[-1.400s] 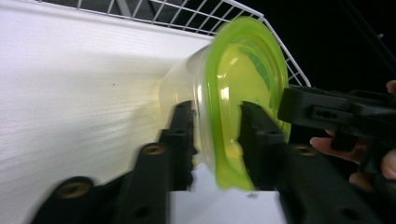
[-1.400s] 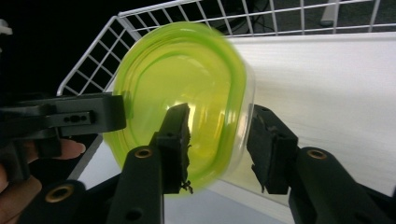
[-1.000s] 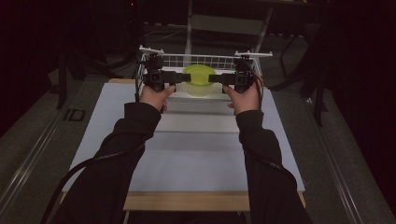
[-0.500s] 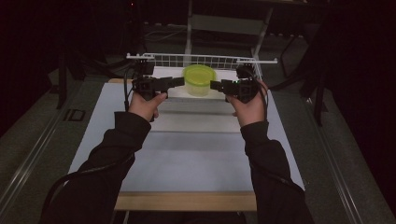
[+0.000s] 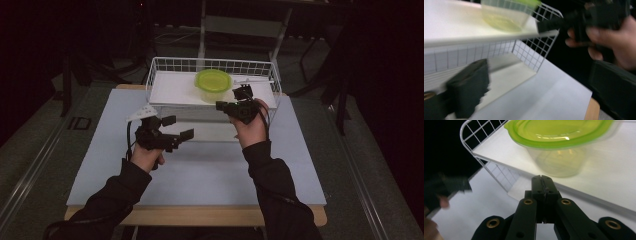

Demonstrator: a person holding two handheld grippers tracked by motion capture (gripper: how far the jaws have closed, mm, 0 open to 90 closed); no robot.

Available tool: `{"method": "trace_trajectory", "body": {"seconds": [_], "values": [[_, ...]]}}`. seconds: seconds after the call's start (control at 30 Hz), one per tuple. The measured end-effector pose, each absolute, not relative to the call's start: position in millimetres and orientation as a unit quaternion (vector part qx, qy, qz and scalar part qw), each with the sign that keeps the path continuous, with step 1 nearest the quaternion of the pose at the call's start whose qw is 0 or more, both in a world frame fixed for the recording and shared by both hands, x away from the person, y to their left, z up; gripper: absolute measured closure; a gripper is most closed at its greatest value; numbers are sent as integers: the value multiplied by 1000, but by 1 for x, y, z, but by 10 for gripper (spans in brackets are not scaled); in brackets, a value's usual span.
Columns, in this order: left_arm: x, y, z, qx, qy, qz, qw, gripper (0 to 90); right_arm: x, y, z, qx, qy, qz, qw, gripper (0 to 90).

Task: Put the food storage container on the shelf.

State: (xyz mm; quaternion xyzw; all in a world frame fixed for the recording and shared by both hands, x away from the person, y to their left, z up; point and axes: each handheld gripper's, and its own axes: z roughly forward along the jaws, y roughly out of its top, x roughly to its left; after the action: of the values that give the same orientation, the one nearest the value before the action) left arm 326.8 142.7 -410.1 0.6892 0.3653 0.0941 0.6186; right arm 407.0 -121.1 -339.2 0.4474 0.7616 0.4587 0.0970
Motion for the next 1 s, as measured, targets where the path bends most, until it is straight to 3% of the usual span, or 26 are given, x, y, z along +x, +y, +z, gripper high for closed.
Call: {"method": "trace_trajectory", "body": {"seconds": [0.3,0.7,0.83,1.0], "values": [[303,138,-440,702,348,115,610,17,426,-110,-344,466,753,454,106,888],[299,136,-447,711,340,121,603,17,433,-106,-346,470,751,451,107,842],[298,138,-449,711,337,128,604,17,418,-109,-345,453,755,461,112,790],[296,144,-448,701,318,140,622,17,395,-114,-343,417,769,470,119,644]]}}
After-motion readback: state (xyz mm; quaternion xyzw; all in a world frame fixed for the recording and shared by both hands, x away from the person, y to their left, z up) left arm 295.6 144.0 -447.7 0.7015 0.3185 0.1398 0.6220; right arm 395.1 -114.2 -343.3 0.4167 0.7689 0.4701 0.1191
